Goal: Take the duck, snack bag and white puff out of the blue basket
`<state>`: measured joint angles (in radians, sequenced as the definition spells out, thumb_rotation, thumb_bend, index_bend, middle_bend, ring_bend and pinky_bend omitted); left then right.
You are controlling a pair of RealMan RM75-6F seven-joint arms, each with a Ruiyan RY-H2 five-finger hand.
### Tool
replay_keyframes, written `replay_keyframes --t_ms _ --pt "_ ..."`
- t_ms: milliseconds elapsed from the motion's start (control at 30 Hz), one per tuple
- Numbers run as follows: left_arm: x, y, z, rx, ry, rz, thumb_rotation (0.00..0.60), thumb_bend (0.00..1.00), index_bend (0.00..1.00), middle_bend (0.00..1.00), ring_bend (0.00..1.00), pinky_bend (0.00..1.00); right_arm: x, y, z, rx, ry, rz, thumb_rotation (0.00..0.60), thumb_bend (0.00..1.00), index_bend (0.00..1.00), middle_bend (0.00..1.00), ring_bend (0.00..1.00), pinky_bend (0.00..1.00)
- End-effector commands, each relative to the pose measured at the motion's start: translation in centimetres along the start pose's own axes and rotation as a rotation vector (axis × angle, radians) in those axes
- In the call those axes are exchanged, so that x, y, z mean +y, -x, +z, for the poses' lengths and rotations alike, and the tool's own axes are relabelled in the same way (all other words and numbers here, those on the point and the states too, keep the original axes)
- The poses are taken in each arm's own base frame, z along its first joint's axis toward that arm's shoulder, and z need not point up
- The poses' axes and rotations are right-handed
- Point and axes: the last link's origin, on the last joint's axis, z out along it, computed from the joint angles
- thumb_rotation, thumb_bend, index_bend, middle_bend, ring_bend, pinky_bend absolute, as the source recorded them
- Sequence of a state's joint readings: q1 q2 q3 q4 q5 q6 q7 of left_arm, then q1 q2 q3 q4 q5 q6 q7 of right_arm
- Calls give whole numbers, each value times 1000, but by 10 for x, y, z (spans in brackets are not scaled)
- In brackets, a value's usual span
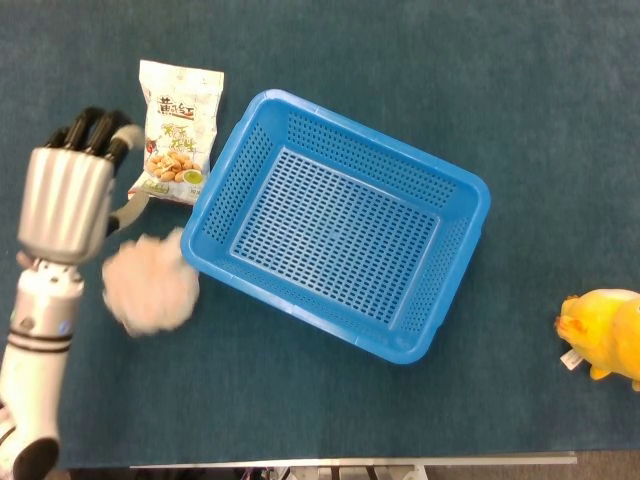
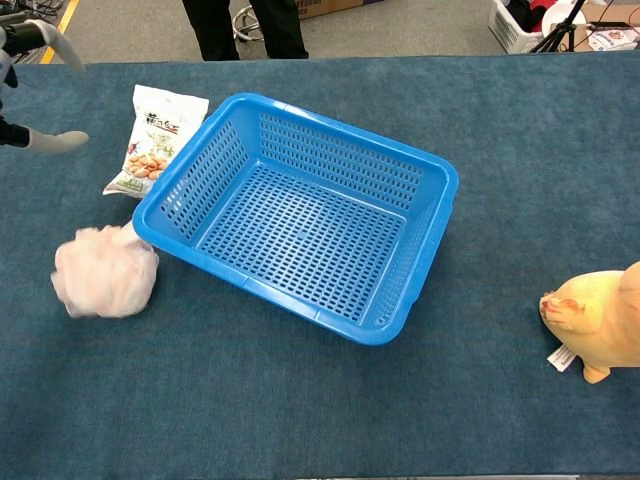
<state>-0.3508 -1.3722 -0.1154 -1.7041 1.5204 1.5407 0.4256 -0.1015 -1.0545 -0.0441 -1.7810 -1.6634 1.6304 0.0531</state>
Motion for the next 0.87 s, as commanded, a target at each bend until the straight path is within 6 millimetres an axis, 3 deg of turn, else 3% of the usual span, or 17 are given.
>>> replay_keyframes --t_ms 33,533,667,867 --pt "-16 -15 -36 -25 -26 -47 600 28 491 411 324 541 -3 -1 -4 -14 1 -30 600 0 35 130 117 412" --pt "-64 -27 -133 -162 -176 11 600 28 508 426 328 541 -9 -8 -30 -40 67 -167 600 0 55 136 117 413" --pt "-74 -29 -147 -182 -236 -9 600 29 511 431 327 540 -11 -11 -33 -32 81 -162 600 0 55 139 117 413" --pt "-79 -25 -153 -197 -248 -13 600 28 514 433 328 541 -12 -7 -32 -47 86 -154 600 0 55 141 117 413"
